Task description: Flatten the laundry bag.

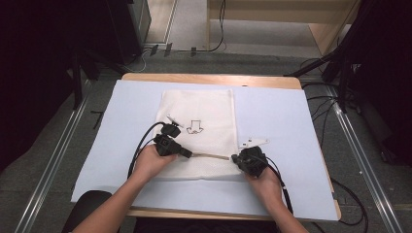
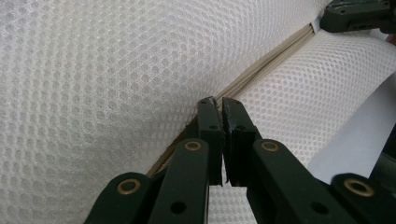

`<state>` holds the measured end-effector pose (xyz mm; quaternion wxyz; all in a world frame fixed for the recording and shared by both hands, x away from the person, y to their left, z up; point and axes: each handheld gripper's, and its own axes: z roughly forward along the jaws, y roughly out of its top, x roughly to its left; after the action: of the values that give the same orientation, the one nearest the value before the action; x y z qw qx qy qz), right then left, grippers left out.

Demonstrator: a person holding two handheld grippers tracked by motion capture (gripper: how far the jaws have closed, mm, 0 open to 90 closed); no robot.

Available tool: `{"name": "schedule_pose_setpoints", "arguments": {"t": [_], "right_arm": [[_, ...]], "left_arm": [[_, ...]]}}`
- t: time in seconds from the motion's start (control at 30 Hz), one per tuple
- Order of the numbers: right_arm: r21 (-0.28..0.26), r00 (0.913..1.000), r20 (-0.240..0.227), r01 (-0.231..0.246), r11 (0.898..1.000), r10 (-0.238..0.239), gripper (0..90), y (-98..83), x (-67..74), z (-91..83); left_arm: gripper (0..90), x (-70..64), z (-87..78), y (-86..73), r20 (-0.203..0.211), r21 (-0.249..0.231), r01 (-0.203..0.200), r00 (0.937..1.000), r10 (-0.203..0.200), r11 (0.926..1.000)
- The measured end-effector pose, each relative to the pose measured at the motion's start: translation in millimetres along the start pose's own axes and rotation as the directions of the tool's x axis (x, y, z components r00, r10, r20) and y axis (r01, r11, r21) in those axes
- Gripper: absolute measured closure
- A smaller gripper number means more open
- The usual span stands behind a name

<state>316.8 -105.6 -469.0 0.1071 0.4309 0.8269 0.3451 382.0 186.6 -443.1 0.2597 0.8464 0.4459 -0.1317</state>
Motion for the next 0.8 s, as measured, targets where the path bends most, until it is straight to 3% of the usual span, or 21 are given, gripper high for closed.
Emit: {"name": "schedule_pose_setpoints", "arguments": {"t": [0.43, 0.57, 0.7, 0.8], "right_arm": [[0.013, 1.0, -0.005, 0.003, 1.0, -0.003, 90.0, 2.7, 0.4, 0.0], [0.014, 1.0, 0.001, -0.008, 1.0, 0.008, 90.0, 2.4, 0.8, 0.6], [0.014, 1.0, 0.0, 0.001, 1.0, -0.001, 90.0, 2.2, 0.7, 1.0], [0.01, 0.9996, 0.016, 0.023, 1.0, -0.024, 90.0, 1.5, 3.3, 1.0]], "left_arm": [[86.7, -2.4, 6.9, 5.4, -0.017, 0.0, -0.002, 0.9999, 0.002, 1.0], [88.8, -5.3, 5.2, 6.4, -0.047, 0.009, -0.018, 0.9987, 0.018, 0.9998], [89.4, -11.1, 3.4, 6.5, -0.101, 0.021, -0.046, 0.9937, 0.048, 0.9987], [89.6, -11.0, 0.2, 4.0, -0.11, 0.016, -0.046, 0.9928, 0.047, 0.9988]]}}
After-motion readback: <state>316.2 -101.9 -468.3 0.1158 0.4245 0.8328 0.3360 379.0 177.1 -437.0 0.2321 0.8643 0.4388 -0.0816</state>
